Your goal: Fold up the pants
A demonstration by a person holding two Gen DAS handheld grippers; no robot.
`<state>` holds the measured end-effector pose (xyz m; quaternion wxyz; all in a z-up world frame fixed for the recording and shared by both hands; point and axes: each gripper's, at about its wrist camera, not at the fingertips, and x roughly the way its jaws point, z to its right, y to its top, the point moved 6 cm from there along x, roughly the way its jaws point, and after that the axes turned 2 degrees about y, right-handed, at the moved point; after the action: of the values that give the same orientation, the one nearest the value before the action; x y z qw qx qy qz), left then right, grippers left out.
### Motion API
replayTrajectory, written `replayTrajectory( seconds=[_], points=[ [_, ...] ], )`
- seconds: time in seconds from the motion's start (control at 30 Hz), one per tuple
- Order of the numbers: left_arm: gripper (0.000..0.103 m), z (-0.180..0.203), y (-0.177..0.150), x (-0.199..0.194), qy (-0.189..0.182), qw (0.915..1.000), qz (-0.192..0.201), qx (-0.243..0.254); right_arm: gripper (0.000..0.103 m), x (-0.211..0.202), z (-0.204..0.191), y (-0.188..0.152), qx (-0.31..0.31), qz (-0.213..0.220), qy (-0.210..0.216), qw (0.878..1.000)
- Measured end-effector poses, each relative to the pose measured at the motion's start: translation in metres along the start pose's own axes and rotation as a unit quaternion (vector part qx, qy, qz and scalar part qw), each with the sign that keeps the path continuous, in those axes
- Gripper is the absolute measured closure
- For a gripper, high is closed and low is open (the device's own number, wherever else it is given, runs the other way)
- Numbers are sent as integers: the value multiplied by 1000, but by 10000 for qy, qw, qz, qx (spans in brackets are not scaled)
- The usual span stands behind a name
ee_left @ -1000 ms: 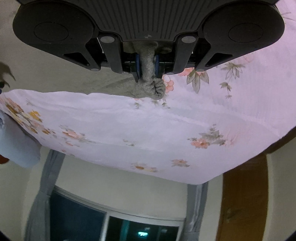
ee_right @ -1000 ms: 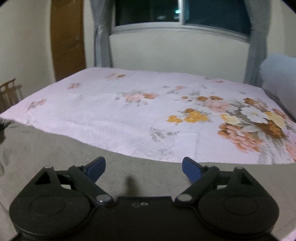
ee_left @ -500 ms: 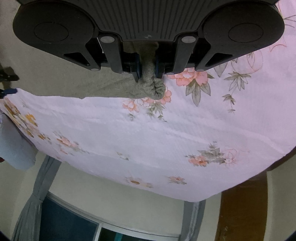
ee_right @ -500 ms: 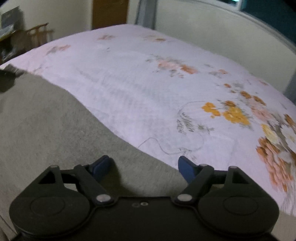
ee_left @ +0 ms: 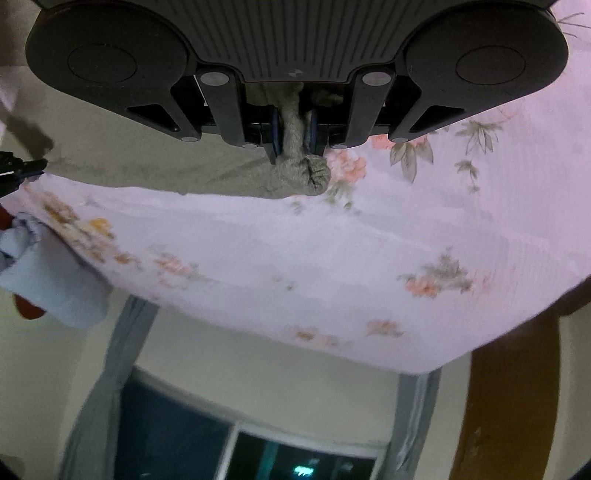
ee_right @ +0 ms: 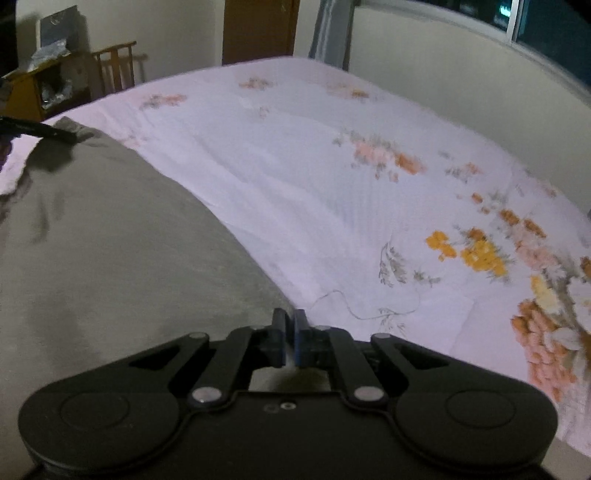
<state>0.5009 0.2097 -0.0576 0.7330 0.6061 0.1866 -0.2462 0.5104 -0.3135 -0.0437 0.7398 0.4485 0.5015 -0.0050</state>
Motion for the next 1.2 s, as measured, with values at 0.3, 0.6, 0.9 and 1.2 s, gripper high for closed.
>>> replayTrajectory(
  seconds=[0.3,0.6,0.9,1.2],
  points=[
    [88,4,1,-84,-1062,9905,836,239,103,-109,-62,-18,-290,330,-272,9987],
    [25,-19,-84,-150,-190,9987,403,-240,103,-162,-173,-97,-377,188,-262,9988],
    [12,-6,-145,-219,965,9908,140,-935,103,-189,-188,-149,853,697,-783,9908],
    [25,-7,-159,-222,138,9673,-119,-2528,98,-234,-166,-173,1907,1184,-873,9706]
  ],
)
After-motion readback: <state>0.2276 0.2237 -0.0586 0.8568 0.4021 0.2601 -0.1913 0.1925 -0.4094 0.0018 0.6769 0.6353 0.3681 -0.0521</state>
